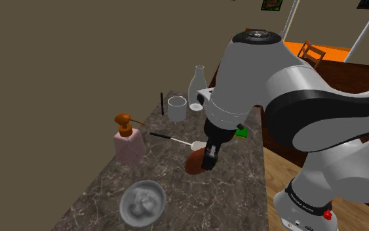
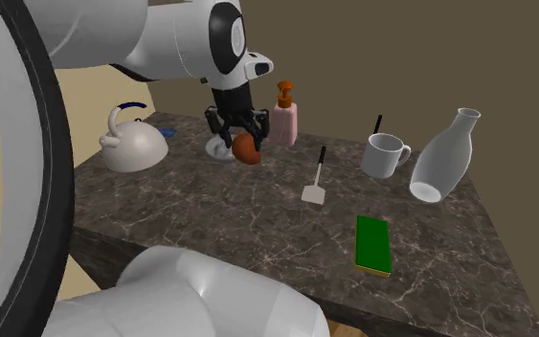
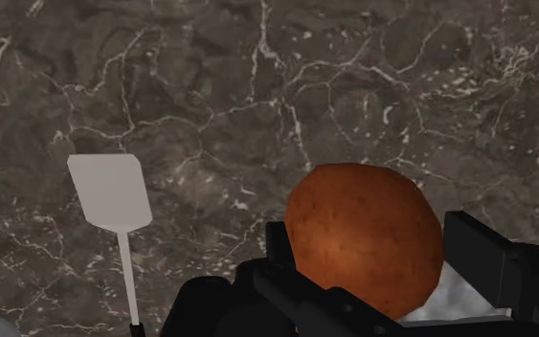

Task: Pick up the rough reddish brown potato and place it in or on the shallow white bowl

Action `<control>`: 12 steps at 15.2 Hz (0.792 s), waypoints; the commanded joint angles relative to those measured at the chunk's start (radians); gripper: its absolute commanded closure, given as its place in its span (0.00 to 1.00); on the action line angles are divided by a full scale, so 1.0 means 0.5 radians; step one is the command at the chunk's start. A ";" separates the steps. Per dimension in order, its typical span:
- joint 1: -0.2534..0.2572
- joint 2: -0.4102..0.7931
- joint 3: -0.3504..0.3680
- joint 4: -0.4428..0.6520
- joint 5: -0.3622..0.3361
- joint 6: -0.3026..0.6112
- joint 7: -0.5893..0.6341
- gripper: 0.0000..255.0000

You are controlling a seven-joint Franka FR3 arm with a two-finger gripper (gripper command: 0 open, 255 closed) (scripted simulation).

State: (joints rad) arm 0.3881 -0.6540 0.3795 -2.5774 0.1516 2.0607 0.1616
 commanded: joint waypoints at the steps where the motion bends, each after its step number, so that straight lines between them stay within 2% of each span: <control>1: -0.025 0.164 0.079 0.131 -0.015 0.036 0.078 1.00; 8: -0.129 0.710 0.349 0.648 -0.193 0.052 0.395 1.00; 11: -0.161 0.963 0.460 0.899 -0.334 0.019 0.558 1.00; 12: -0.171 1.134 0.527 1.070 -0.444 -0.017 0.668 1.00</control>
State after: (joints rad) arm 0.3051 -0.1481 0.6167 -2.1046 -0.0309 2.0661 0.4512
